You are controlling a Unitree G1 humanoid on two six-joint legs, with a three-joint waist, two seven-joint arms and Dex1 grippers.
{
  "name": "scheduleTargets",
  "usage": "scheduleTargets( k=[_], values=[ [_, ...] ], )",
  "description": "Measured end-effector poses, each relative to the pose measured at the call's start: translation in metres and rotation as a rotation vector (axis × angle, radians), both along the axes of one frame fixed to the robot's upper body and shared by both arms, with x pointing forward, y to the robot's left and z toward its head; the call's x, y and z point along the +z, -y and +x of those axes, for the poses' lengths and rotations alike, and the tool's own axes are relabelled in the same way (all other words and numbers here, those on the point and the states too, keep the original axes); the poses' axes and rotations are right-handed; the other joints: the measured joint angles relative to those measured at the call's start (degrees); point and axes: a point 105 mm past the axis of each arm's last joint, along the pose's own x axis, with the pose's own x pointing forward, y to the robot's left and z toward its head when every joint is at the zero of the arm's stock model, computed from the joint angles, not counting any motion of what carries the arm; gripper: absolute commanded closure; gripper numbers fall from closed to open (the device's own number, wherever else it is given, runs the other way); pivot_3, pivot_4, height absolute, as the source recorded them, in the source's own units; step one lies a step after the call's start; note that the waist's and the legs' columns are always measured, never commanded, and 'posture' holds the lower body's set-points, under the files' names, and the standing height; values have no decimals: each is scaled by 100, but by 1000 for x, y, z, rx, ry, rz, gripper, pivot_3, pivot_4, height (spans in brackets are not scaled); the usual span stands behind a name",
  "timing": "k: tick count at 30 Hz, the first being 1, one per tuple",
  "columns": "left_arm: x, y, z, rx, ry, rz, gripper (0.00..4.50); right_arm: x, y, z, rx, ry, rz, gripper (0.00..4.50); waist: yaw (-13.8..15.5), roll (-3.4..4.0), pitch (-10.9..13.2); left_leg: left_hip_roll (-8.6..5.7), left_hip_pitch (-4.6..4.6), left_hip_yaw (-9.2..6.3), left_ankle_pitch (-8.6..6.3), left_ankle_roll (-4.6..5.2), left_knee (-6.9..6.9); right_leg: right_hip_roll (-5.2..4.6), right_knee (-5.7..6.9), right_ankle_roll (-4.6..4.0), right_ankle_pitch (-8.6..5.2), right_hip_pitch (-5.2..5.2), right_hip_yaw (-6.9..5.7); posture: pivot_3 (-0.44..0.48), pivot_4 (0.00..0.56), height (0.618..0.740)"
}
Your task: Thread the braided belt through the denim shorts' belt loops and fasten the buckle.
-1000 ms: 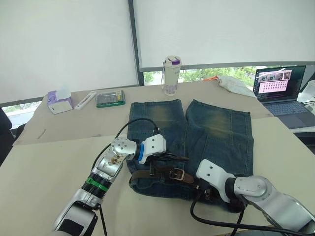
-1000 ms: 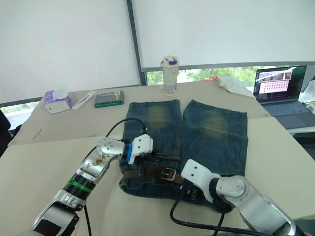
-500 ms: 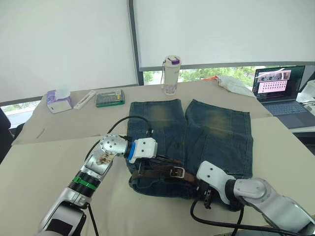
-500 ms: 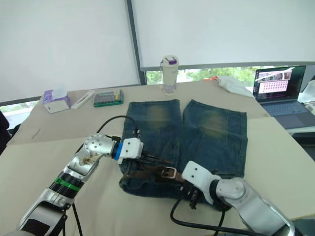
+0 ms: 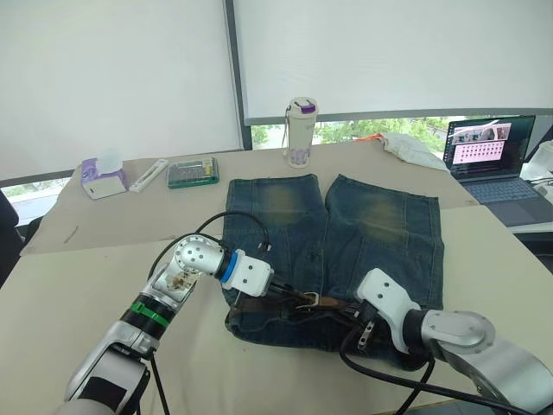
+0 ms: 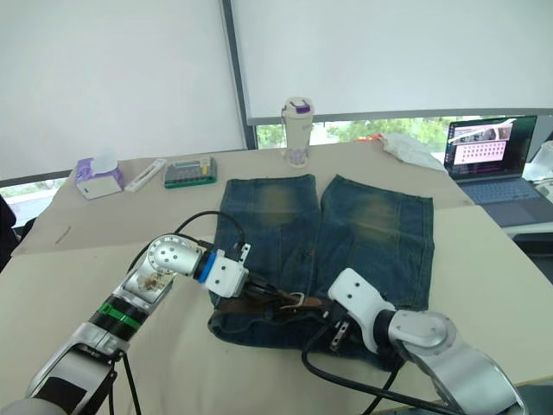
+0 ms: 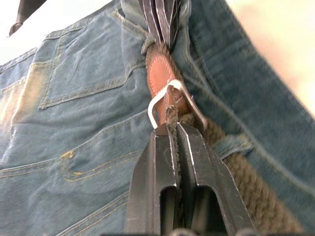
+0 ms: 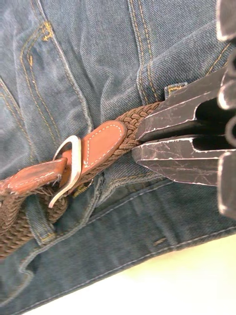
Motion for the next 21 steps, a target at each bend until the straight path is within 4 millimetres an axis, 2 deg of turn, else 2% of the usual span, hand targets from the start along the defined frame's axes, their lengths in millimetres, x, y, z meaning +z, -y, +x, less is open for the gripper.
scheduleTargets(
  k=[6, 7, 11, 16, 21],
  values=[
    [4, 1, 9, -1, 34, 4, 4500, -1, 4, 1, 9, 23, -58, 4485, 2, -2, 1, -3, 0, 0, 0, 1, 0, 0, 1, 0, 0, 0, -2, 0, 150, 740],
    [4, 1, 9, -2, 35, 3, 4500, -3, 3, 1, 29, 35, -84, 3785, -3, -2, 1, -3, 0, 0, 0, 1, 0, 0, 1, 1, 0, 0, -2, 0, 150, 740],
    [3, 3, 8, -7, 32, -3, 4500, -11, 5, 11, 50, 122, -210, 2484, -4, -4, 2, -3, 0, 0, 1, -1, 0, 0, 0, 1, -1, 0, -5, 0, 150, 740],
    [4, 4, 8, -5, 32, -5, 4500, -8, 0, 22, 65, 201, -249, 2484, -3, -4, 3, -3, 0, 0, 1, -1, 1, 0, 0, 1, -1, 0, -4, 0, 150, 740],
    [3, 5, 7, 0, 27, -9, 4500, -8, -5, 23, 88, 219, -248, 2484, -11, -4, 2, -2, 1, 0, 1, -1, 0, 1, 1, 1, 0, 0, -4, 0, 150, 740]
  ],
)
